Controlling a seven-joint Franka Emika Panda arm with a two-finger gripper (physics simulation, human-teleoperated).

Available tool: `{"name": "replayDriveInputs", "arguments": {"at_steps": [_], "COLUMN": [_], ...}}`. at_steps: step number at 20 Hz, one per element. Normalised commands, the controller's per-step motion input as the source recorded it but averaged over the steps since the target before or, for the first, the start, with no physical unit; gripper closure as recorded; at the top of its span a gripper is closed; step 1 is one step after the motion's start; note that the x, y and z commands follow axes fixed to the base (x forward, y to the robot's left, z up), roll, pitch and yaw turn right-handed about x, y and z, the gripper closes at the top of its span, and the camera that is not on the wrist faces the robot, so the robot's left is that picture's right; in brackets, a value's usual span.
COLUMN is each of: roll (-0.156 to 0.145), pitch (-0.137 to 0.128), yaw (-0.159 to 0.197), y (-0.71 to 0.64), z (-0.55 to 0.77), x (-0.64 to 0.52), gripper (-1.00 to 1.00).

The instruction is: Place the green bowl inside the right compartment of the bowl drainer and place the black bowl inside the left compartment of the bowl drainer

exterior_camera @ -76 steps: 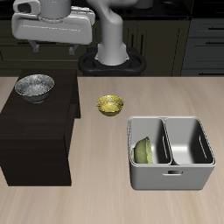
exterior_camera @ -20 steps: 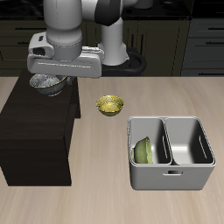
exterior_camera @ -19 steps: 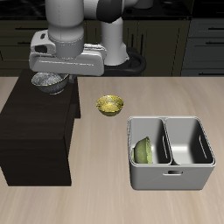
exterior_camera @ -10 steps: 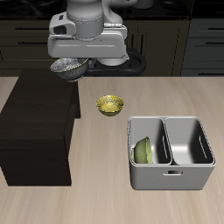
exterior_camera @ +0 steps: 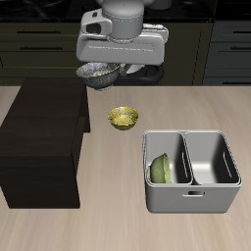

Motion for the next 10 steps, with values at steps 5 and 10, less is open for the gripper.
{"name": "replayDriveInputs", "arguments": {"at_steps": [5,10], "roll": [0.06,0.085], "pitch": [0.006,0.017], "yaw": [0.007,0.012], "y": [0.58,0.76], "z": [-0.03,-0.09], "x": [0.18,0.12], "gripper": [1.0,1.0]}}
